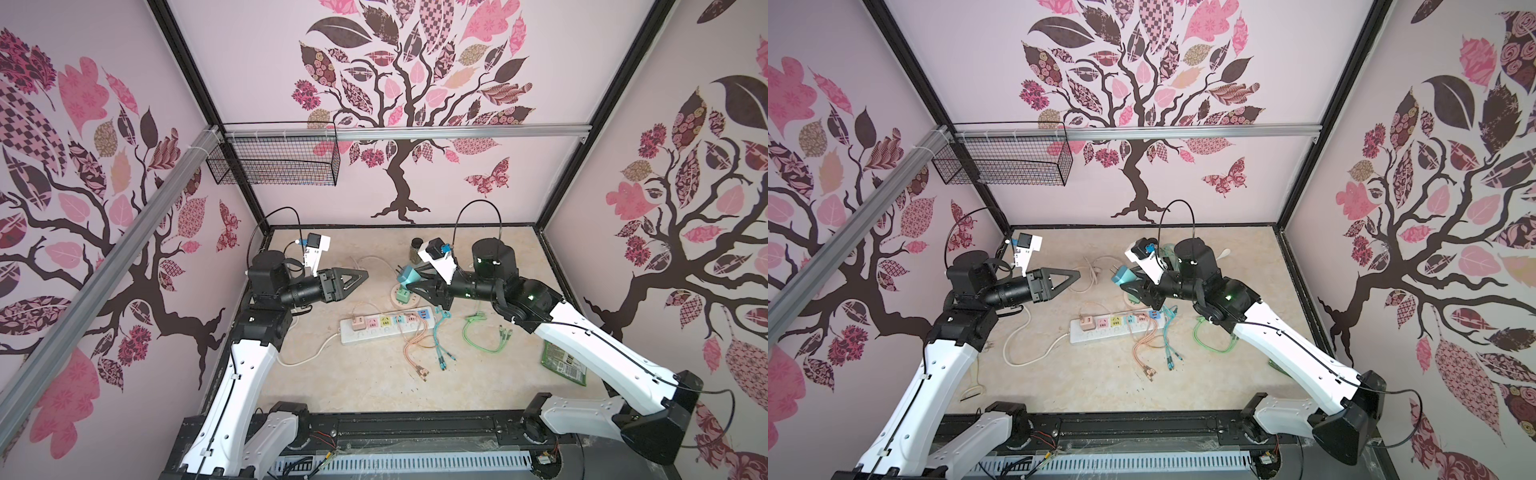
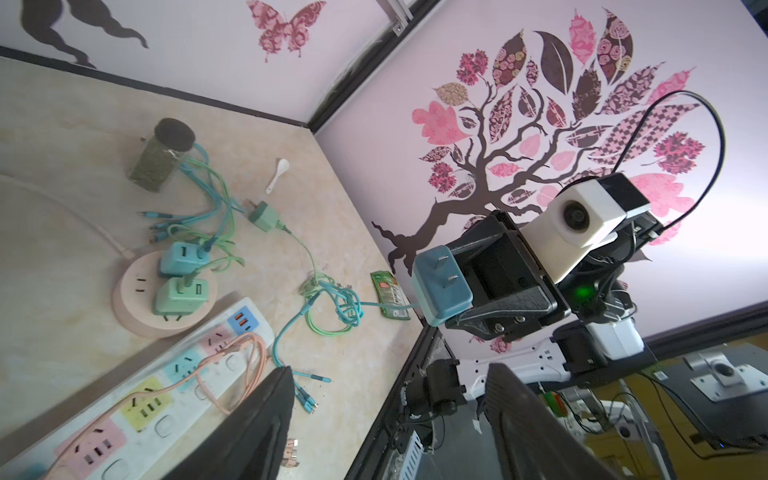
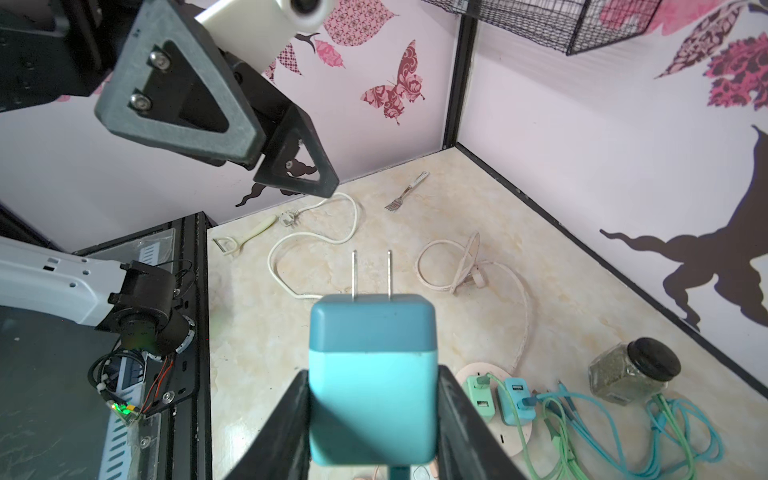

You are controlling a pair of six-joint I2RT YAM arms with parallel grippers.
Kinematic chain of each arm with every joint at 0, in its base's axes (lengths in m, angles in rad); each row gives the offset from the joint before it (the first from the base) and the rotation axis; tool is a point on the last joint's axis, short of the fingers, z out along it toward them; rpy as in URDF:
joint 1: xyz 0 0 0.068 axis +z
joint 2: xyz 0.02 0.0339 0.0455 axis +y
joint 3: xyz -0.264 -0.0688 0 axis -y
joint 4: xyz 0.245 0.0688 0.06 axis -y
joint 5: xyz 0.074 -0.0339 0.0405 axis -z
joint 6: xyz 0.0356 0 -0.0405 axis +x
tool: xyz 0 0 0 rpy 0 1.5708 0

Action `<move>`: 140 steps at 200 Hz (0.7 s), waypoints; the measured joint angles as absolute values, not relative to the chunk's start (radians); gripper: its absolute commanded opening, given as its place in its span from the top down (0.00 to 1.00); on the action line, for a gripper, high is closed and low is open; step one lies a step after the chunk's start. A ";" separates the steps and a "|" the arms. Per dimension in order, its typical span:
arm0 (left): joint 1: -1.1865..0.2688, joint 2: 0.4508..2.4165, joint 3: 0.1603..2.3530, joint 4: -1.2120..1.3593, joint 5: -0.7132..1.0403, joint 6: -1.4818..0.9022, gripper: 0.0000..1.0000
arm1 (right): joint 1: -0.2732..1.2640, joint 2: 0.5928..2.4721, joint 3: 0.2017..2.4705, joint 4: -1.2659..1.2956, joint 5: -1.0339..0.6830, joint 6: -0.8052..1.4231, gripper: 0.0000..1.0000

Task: Insert the plug
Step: 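Carry the teal cube toward the left gripper while the left gripper rises to meet it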

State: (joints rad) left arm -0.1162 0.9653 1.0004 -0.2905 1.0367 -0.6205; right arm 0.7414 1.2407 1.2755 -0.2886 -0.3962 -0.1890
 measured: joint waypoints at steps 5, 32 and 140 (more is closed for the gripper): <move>-0.124 0.970 1.001 -0.288 1.045 -0.623 0.24 | 0.749 1.246 1.283 -0.291 -0.392 -0.200 0.64; -0.185 0.992 1.001 -0.280 1.073 -0.632 0.25 | 0.781 1.274 1.319 -0.325 -0.366 -0.249 0.64; -0.230 1.084 1.063 -0.309 1.150 -0.643 0.39 | 0.863 1.382 1.425 -0.416 -0.273 -0.391 0.64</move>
